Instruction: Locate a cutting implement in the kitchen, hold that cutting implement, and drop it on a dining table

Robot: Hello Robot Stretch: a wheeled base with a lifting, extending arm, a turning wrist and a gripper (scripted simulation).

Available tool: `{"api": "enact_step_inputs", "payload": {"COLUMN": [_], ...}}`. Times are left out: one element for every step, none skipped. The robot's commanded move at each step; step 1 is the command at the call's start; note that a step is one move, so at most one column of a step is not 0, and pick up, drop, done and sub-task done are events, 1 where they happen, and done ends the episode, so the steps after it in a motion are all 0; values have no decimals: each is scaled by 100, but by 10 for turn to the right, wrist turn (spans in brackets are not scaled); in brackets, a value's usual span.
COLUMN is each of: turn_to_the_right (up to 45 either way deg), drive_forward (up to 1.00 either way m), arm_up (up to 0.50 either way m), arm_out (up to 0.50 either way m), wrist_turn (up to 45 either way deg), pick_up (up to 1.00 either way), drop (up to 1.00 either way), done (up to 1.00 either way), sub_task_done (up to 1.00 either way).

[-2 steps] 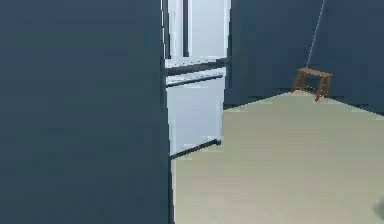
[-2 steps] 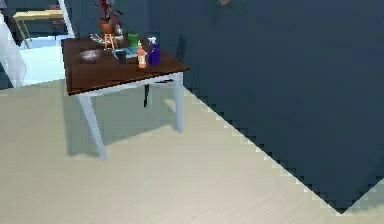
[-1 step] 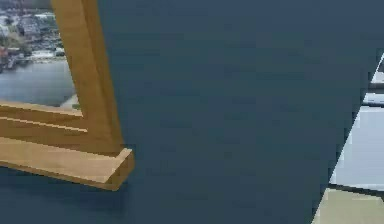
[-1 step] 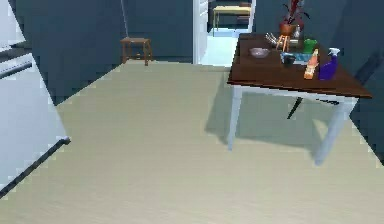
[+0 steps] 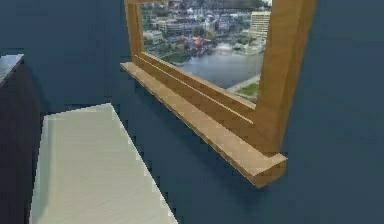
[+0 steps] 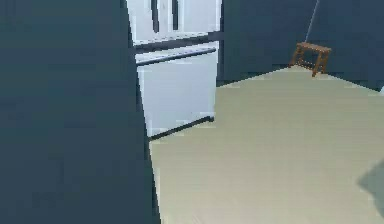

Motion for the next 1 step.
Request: {"api": "enact_step_inputs", "payload": {"turn_to_the_right": [-300], "drive_forward": [0], "arm_up": [0], "arm_out": [0], "wrist_turn": [0], "pick_up": [0], "drop": [0], "done": [0], "sub_task_done": [0]}}
